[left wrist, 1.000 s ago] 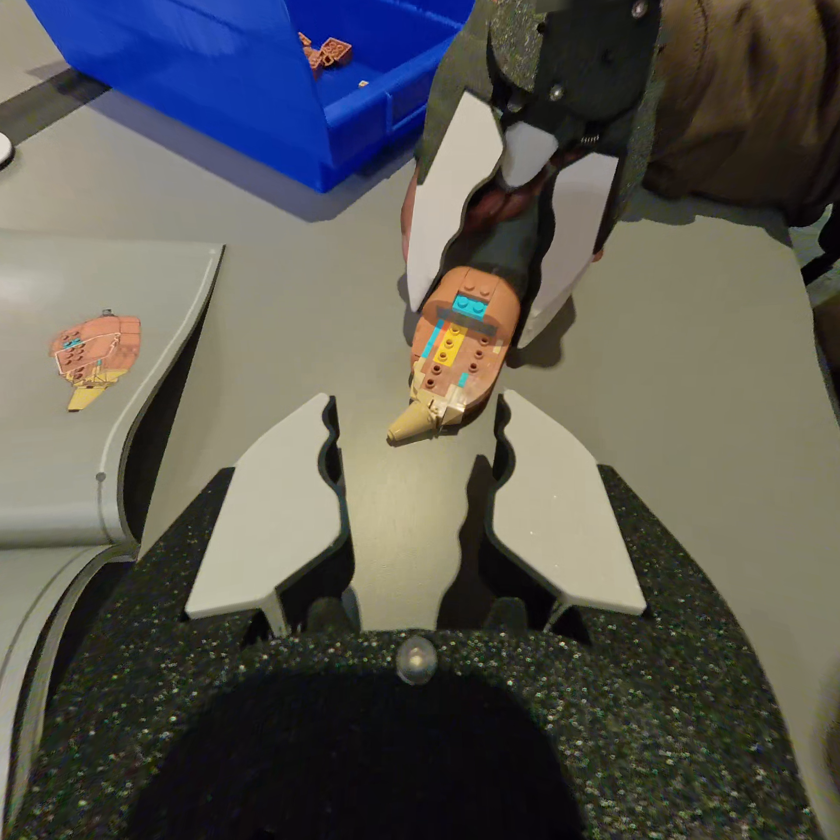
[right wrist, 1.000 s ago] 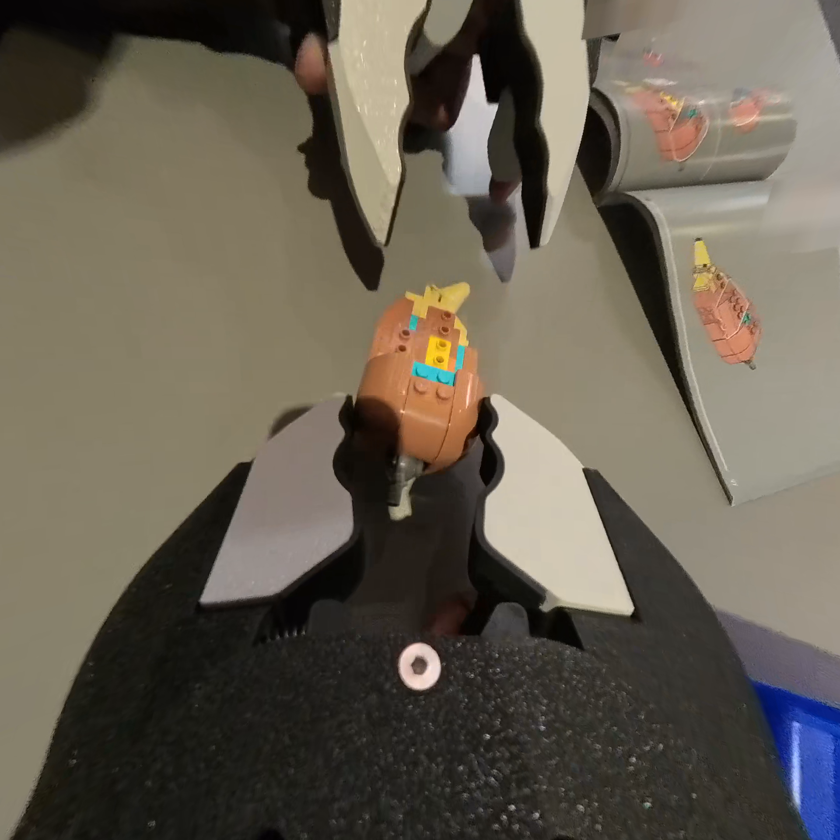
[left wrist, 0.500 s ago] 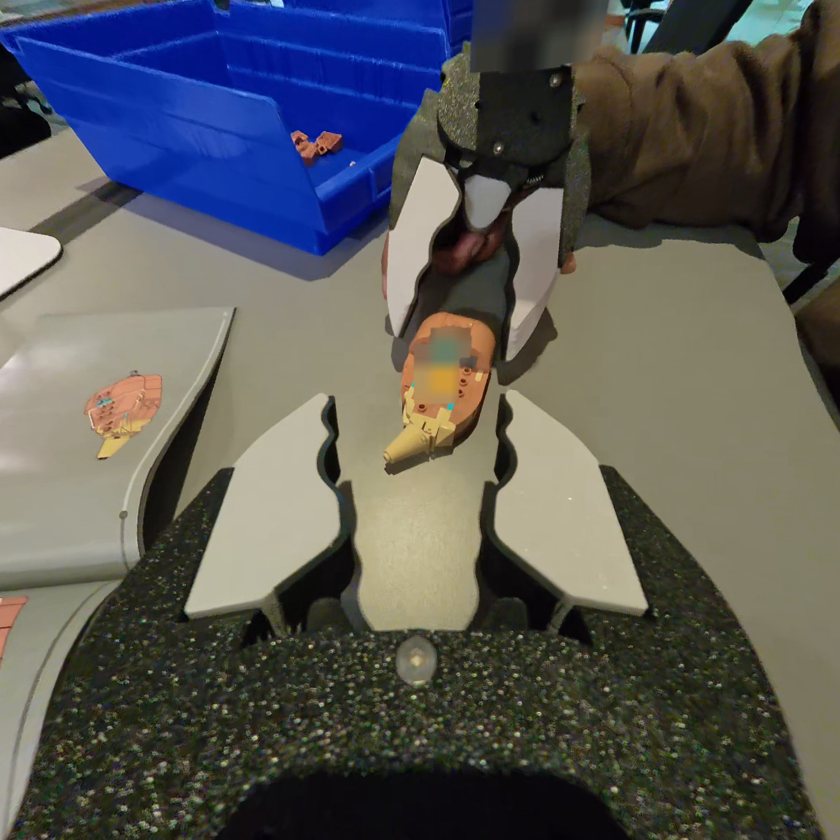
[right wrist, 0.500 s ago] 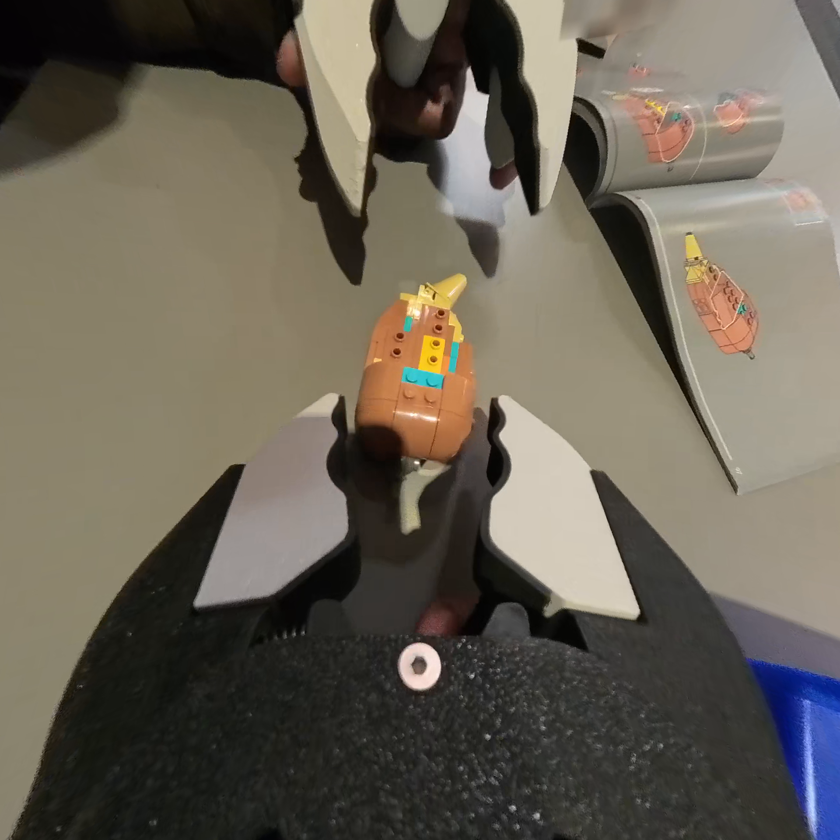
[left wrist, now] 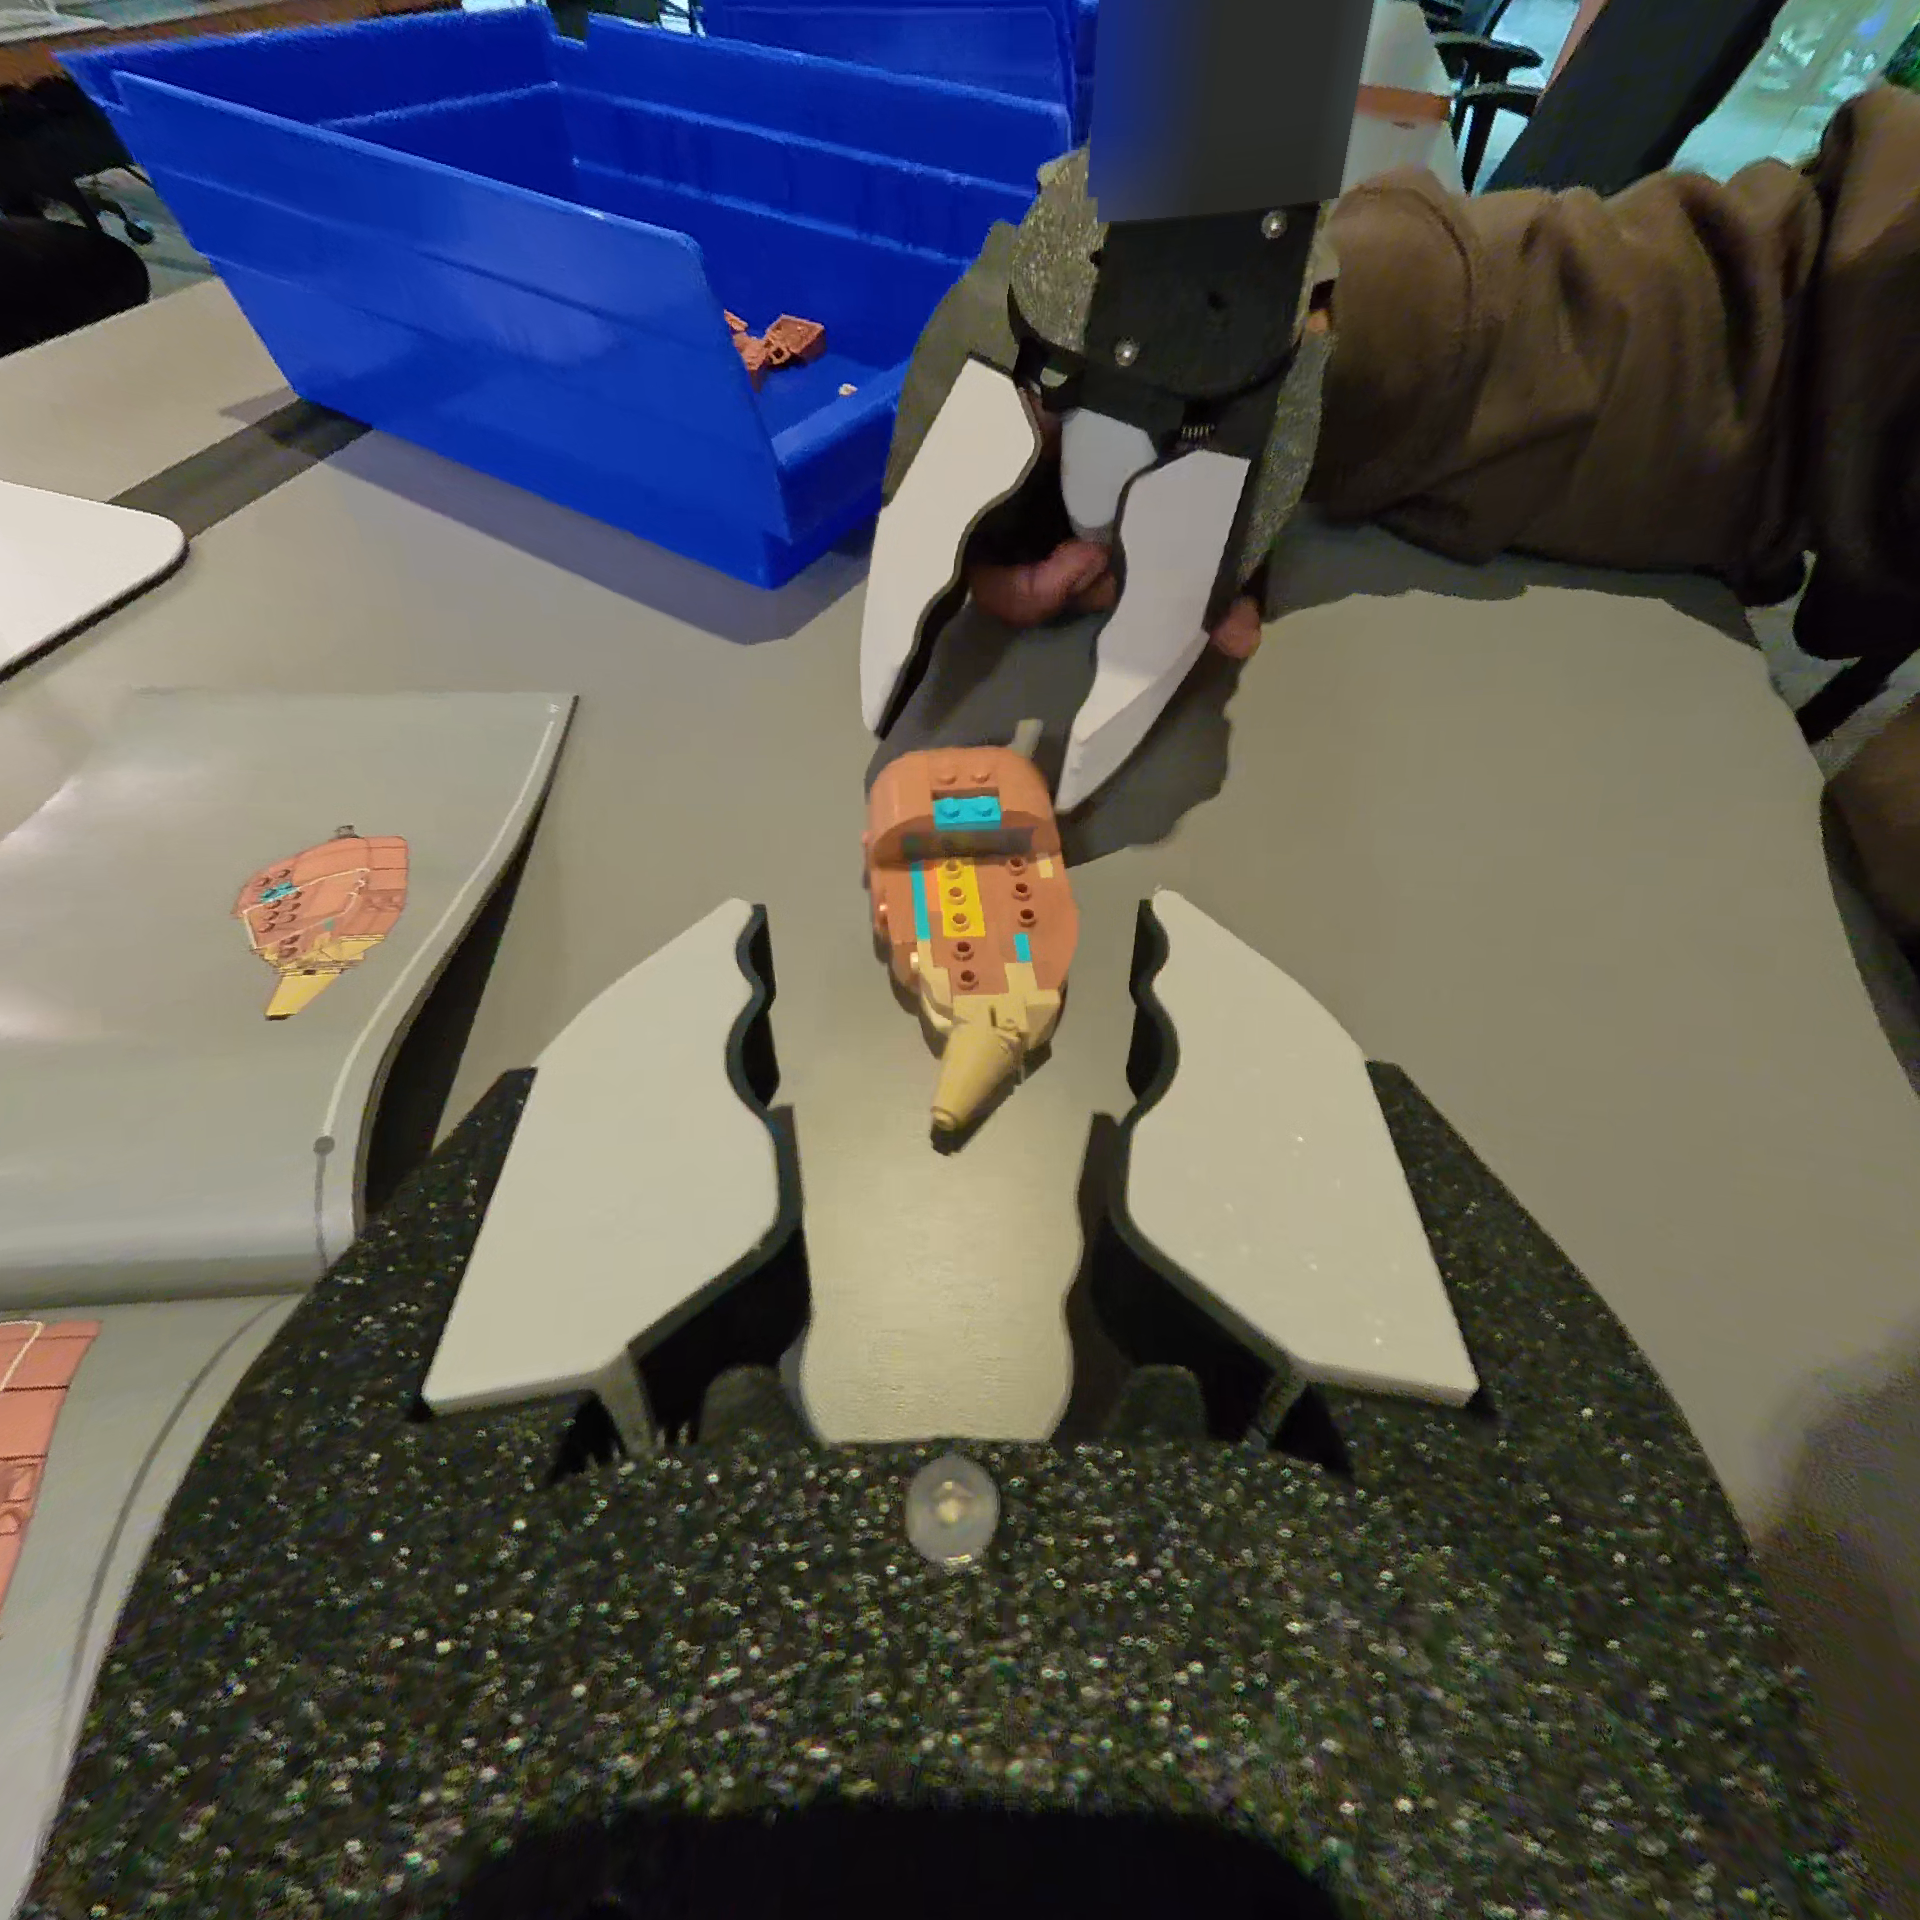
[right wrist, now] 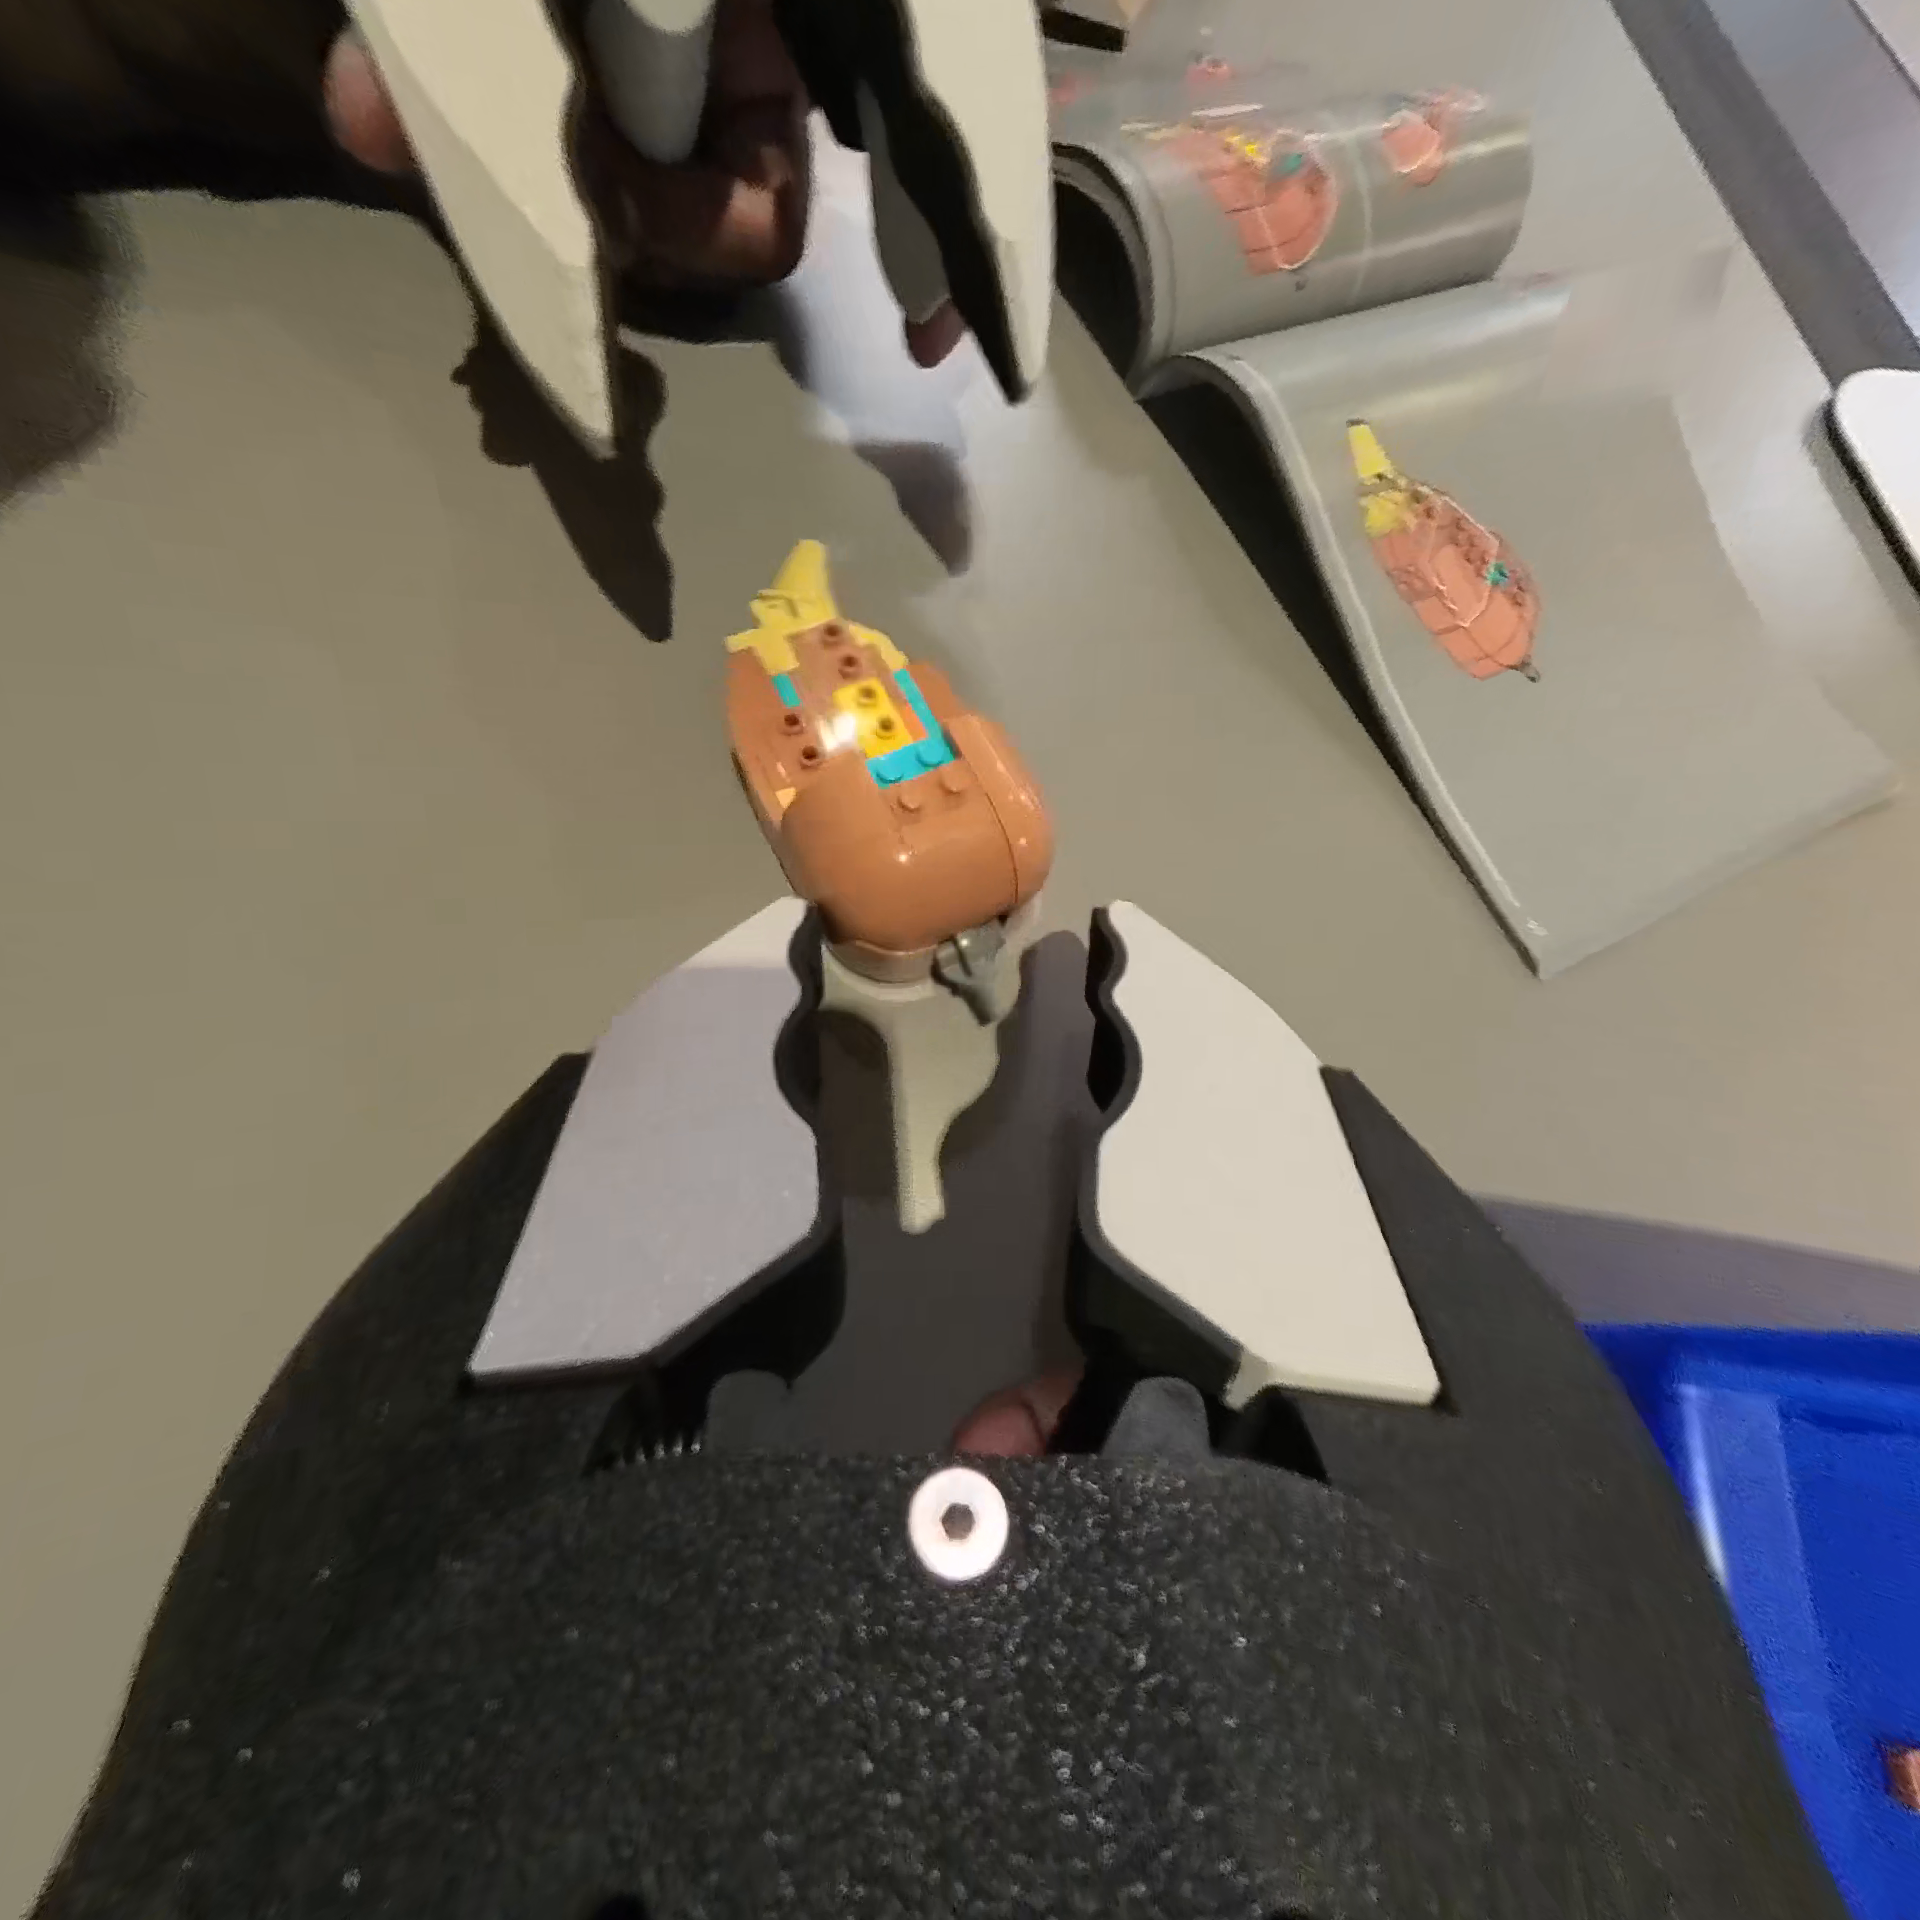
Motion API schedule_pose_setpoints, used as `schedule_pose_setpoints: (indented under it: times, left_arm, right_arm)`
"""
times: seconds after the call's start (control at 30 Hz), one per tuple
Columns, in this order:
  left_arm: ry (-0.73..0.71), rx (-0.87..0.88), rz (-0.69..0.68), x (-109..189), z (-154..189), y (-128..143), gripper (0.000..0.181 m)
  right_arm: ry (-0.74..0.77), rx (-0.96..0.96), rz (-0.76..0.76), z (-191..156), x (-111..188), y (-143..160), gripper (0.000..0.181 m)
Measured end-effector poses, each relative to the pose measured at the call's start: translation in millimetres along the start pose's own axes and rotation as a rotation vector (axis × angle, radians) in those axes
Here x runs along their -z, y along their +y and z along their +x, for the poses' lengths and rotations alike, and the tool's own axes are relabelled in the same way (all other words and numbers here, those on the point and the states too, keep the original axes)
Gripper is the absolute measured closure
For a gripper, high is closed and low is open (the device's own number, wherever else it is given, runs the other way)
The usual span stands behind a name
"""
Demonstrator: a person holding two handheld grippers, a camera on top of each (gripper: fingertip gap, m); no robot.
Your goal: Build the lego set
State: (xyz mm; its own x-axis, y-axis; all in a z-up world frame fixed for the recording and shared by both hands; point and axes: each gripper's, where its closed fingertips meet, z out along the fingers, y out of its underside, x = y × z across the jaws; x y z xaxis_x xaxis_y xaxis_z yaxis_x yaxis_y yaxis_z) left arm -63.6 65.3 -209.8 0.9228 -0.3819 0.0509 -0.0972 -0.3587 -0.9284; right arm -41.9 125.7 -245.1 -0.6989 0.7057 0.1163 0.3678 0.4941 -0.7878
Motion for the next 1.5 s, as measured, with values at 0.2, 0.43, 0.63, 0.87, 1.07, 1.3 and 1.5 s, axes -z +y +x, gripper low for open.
schedule_pose_setpoints:
  times: [0.2,0.43,0.63,0.87,1.07,1.3,1.5]
  left_arm:
    - [-0.038,0.037,0.077,1.7,-9.4,-11.0,0.115]
    - [-0.086,0.076,0.180,10.4,-21.4,-23.1,0.117]
    - [-0.118,0.089,0.239,14.0,-27.6,-30.0,0.117]
    - [-0.176,0.079,0.310,18.1,-34.3,-38.4,0.120]
    - [-0.160,0.100,0.306,16.4,-34.9,-37.9,0.123]
    - [-0.151,0.122,0.289,15.4,-33.1,-35.5,0.124]
    - [-0.148,0.154,0.294,17.5,-35.7,-34.6,0.125]
  right_arm:
    - [0.045,-0.056,0.034,10.5,2.2,-3.8,0.136]
    - [0.033,-0.036,0.087,7.0,7.4,-8.6,0.137]
    - [0.042,-0.011,0.084,5.4,7.1,-8.6,0.137]
    - [0.040,-0.047,0.114,9.3,10.5,-11.2,0.139]
    - [0.024,-0.068,0.126,10.3,12.1,-12.1,0.139]
    - [0.020,-0.086,0.137,11.2,13.7,-12.6,0.140]
    - [0.011,-0.091,0.141,10.5,14.2,-12.9,0.140]
